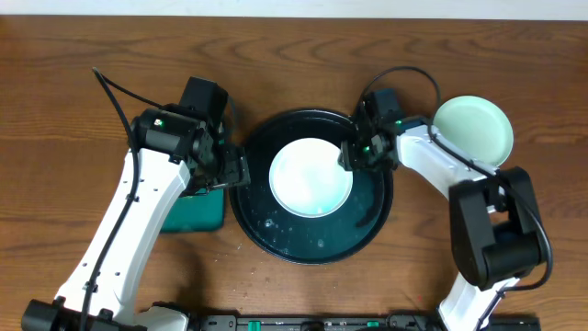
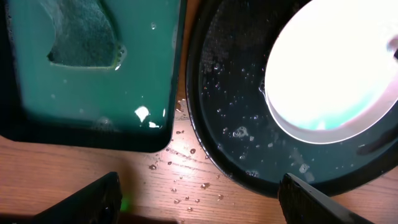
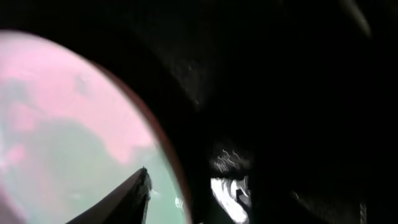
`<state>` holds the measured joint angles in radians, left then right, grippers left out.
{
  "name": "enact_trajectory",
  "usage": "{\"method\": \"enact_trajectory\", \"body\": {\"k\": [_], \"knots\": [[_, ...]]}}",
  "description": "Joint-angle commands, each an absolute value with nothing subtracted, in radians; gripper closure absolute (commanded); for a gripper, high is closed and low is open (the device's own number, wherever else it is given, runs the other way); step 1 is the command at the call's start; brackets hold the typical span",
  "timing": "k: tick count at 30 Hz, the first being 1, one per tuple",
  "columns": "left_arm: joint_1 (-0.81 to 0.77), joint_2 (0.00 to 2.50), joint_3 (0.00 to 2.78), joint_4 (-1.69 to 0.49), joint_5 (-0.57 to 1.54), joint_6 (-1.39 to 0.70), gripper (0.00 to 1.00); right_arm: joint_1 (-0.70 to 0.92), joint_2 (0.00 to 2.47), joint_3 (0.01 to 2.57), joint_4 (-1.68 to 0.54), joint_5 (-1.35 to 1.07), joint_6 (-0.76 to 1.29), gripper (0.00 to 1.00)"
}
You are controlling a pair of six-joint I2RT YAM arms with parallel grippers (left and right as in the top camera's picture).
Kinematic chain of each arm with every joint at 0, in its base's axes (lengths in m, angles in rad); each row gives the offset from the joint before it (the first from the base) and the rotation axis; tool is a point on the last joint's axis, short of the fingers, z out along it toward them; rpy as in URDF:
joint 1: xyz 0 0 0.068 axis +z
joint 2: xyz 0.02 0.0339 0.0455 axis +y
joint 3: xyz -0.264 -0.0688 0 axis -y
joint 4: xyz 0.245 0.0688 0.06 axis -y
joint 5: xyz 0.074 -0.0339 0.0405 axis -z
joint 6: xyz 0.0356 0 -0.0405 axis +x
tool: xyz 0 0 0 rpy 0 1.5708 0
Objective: Clean dirty plates on tray and stack at the side
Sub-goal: 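Lift the white plate's rim with the right gripper off the tray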
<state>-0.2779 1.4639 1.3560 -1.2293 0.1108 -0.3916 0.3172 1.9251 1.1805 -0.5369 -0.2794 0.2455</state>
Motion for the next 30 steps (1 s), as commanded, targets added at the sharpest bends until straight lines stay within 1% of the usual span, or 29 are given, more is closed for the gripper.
{"method": "enact_trajectory", "body": {"k": [1,2,4,6,7,9,10,11,15,20,27,30], "knots": [[-0.281,1.449,1.350,-1.234,0.120,-0.386,0.19,0.316,1.993,1.176,-0.487,-0.365,0.220,0.52],[-0.281,1.449,1.350,-1.234,0.120,-0.386,0.19,0.316,2.001,1.176,-0.476,-0.376,0.220,0.54],[-0.281,1.449,1.350,-1.234,0.120,-0.386,0.19,0.316,2.015,1.176,-0.455,-0.395,0.220,0.64],[-0.281,1.449,1.350,-1.234,0.120,-0.386,0.19,0.319,2.024,1.176,-0.444,-0.398,0.220,0.85],[-0.281,1.449,1.350,-1.234,0.120,-0.386,0.19,0.321,2.024,1.176,-0.444,-0.398,0.220,0.89],[-0.281,1.449,1.350,-1.234,0.120,-0.386,0.19,0.323,2.030,1.176,-0.445,-0.398,0.220,0.91],[-0.281,1.449,1.350,-1.234,0.120,-0.386,0.19,0.323,2.032,1.176,-0.447,-0.397,0.220,0.97],[-0.281,1.449,1.350,-1.233,0.120,-0.386,0.19,0.323,2.036,1.175,-0.453,-0.397,0.220,0.99],[-0.281,1.449,1.350,-1.226,0.120,-0.386,0.19,0.323,2.041,1.175,-0.473,-0.405,0.220,0.99],[-0.281,1.449,1.350,-1.226,0.120,-0.386,0.19,0.321,1.996,1.176,-0.475,-0.488,0.225,0.99],[-0.281,1.449,1.350,-1.226,0.120,-0.386,0.19,0.292,1.871,1.176,-0.533,-0.496,0.408,0.99],[-0.281,1.449,1.350,-1.226,0.120,-0.386,0.19,0.271,1.836,1.176,-0.554,-0.550,0.434,0.99]]}}
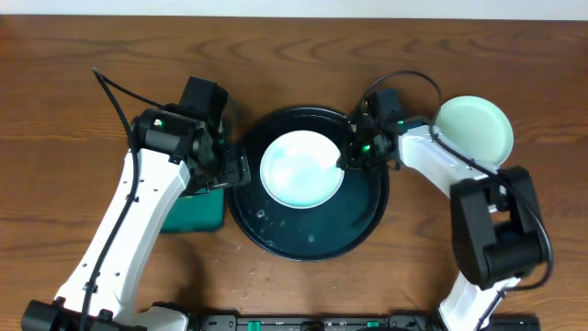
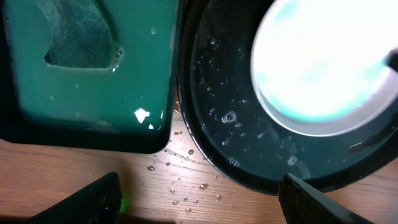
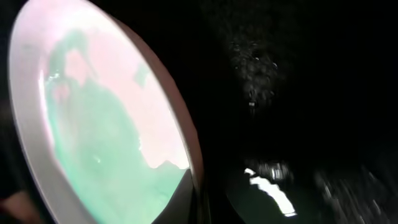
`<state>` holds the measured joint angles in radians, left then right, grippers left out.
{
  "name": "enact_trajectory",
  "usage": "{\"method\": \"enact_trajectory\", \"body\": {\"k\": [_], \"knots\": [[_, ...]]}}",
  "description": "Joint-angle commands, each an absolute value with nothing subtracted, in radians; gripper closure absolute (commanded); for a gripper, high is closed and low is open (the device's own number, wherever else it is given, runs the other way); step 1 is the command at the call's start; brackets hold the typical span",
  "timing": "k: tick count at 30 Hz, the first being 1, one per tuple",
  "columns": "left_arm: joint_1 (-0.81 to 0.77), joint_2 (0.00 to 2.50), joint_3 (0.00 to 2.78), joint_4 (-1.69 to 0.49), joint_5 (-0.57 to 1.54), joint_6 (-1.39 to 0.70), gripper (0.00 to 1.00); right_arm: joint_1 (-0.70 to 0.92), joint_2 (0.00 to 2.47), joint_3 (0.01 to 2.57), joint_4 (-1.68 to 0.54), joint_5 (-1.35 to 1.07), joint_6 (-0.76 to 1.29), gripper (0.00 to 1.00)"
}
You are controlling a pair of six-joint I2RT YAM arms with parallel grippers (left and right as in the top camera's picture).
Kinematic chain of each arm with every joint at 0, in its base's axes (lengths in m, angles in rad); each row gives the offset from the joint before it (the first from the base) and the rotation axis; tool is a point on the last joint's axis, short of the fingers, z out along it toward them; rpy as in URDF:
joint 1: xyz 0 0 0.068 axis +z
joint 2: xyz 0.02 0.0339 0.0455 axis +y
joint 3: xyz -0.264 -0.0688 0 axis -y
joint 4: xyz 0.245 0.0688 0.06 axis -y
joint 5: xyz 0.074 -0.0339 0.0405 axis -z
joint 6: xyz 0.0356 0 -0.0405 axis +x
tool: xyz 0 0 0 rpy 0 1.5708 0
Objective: Clean dirty plates on tray and stack at the side
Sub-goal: 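Lift the white plate's rim with the right gripper off the tray, then tilt the white plate upright over the tray to drain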
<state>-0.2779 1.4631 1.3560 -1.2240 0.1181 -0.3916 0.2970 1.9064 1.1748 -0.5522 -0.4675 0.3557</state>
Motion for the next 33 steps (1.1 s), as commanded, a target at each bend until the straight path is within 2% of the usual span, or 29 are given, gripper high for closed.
{"method": "enact_trajectory", "body": {"k": [1,9,15,24,26,33], "knots": [[-0.281,1.449,1.350,-1.226,0.120,-0.386,0.19,0.264,1.828,1.176,-0.554,-0.585,0.433,0.99],[-0.281,1.449,1.350,-1.226,0.120,-0.386,0.19,0.205,1.815,1.176,-0.574,-0.841,0.417,0.99],[-0.281,1.449,1.350,-1.226,0.120,-0.386,0.18,0.164,1.812,1.176,-0.631,-0.850,0.330,0.99],[-0.281,1.449,1.350,-1.225,0.120,-0.386,0.18,0.181,1.761,1.176,-0.768,-0.439,0.174,0.99],[-0.281,1.450,1.350,-1.222,0.120,-0.386,0.18,0.216,1.726,1.176,-0.794,-0.269,0.147,0.98],[-0.281,1.450,1.350,-1.215,0.120,-0.386,0.18,0.319,1.626,1.176,-0.795,0.006,0.113,0.99]]}}
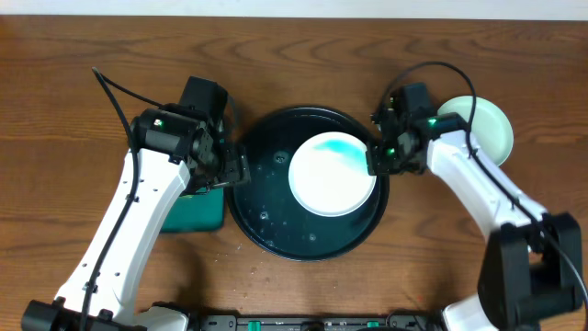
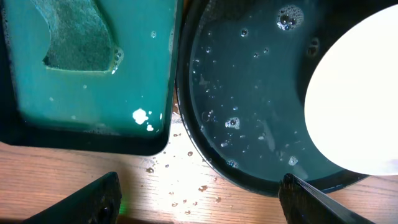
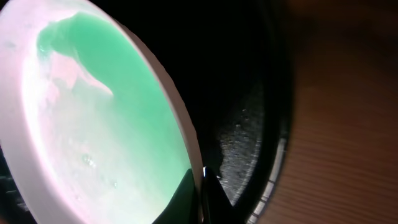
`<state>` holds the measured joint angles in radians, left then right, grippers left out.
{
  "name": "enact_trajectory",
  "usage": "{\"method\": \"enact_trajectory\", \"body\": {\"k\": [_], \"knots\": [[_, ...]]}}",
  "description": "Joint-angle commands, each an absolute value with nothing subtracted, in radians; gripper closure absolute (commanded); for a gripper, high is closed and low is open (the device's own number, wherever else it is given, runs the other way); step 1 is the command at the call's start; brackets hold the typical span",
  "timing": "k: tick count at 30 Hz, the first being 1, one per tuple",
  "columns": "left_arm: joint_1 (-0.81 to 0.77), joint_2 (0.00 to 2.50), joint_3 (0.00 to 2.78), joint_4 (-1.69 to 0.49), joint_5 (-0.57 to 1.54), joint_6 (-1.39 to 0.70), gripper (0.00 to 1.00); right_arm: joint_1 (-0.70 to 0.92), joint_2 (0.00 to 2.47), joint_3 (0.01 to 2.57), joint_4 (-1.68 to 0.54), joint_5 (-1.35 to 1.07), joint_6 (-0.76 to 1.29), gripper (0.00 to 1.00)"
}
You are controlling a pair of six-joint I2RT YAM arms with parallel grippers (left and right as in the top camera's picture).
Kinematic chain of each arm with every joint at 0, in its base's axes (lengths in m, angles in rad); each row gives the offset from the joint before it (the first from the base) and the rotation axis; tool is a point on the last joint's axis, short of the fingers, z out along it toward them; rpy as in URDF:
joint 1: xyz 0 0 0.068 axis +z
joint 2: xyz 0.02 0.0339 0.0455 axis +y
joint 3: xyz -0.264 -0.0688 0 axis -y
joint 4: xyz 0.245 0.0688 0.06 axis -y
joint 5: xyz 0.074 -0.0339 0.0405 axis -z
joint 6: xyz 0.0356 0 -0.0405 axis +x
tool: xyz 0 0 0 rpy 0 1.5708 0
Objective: Clean dirty plates on tray and stack at the side
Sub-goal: 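Tilt the white plate upright over the tray to drain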
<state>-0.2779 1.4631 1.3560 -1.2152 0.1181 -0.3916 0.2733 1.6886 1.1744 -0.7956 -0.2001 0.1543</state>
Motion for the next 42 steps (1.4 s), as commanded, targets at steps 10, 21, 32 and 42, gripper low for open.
{"method": "enact_trajectory", "body": {"k": [10,21,32,42], "knots": [[-0.281,1.450,1.350,-1.215,0.120,-0.385,0.18,0.440,1.490,1.176,-0.781,0.300,0.070,0.99],[-0.281,1.450,1.349,-1.214,0.119,-0.374,0.18,0.640,1.411,1.176,-0.747,0.708,-0.118,0.99],[-0.281,1.450,1.349,-1.214,0.119,-0.374,0.18,0.915,1.412,1.176,-0.699,1.168,-0.393,0.99],[-0.281,1.450,1.349,-1.214,0.119,-0.374,0.18,1.079,1.412,1.176,-0.666,1.457,-0.606,0.99]]}}
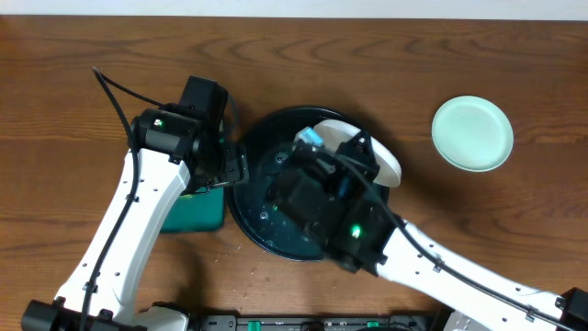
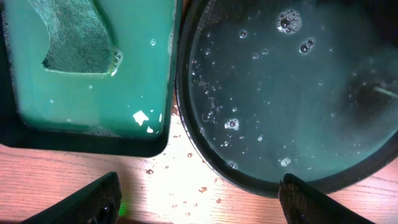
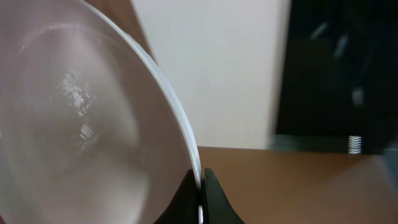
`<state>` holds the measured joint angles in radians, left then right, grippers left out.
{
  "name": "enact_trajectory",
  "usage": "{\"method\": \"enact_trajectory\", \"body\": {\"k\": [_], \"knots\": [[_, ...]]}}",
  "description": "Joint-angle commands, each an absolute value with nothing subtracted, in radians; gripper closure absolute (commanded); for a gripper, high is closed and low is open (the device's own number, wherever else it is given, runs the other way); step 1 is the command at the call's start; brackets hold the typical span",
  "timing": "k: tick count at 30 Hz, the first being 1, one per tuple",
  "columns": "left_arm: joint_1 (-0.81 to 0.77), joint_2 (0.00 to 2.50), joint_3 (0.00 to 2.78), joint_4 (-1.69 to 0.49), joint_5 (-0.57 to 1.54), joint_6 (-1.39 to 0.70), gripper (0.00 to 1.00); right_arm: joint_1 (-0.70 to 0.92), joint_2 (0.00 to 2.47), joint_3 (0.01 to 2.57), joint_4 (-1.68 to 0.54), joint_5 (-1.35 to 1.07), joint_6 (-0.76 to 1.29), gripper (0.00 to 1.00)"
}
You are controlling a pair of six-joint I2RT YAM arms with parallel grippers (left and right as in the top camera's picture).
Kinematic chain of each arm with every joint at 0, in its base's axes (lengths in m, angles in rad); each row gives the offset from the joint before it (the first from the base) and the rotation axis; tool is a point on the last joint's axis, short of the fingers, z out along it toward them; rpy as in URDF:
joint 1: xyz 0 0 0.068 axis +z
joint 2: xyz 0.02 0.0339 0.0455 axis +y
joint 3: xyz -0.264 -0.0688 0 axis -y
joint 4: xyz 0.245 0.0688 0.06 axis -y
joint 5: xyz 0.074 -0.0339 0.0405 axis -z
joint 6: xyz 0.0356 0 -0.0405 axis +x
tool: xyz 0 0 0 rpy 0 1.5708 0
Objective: Clean dirty plates on tray and stack at the side
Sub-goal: 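Tilt the white plate upright over the tray to drain, then carry the white plate right and lower it onto the green plates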
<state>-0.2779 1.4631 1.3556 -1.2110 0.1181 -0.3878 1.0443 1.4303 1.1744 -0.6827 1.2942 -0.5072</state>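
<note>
A white plate [image 1: 384,164] hangs tilted on edge above the black round tray [image 1: 241,208]. My right gripper [image 3: 200,186] is shut on its rim, and the plate [image 3: 93,124] fills the left of the right wrist view, wet inside. The right arm rises high over the tray, close to the overhead camera. My left gripper [image 1: 230,170] hovers open between the round tray and the green sponge tray [image 1: 193,213]. Its fingers [image 2: 93,199] frame wet wood with nothing between them. Soapy water covers the tray's floor [image 2: 292,93].
A pale green plate [image 1: 472,133] lies on the wood at the right side. A green sponge [image 2: 74,37] soaks in the green tray [image 2: 93,93]. Water drops dot the table between the two trays.
The right arm has risen from the tray's right edge to high above it, the plate still in its grip and now on edge. The plate has left the left wrist view. The left arm has not moved.
The plate lay in the middle of the round tray with my right gripper at its right rim. Then it sat further left, tilted up. Then it was at the tray's right edge, held by the rim. Now it hangs above the tray.
</note>
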Motion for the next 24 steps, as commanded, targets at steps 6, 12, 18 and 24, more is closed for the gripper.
{"method": "enact_trajectory", "body": {"k": [6,12,18,24], "knots": [[-0.281,1.450,1.349,-1.215,0.119,-0.374,0.18,1.145,1.412,1.176,-0.604,1.470,-0.677,0.99],[-0.281,1.450,1.349,-1.215,0.119,-0.374,0.18,1.192,1.412,1.176,-0.560,1.516,-0.743,0.99],[-0.281,1.450,1.349,-1.215,0.119,-0.374,0.18,1.237,1.412,1.176,-0.560,1.518,-0.744,0.99],[-0.281,1.450,1.349,-1.215,0.119,-0.374,0.18,1.271,1.412,1.176,-0.560,1.522,-0.746,0.99]]}}
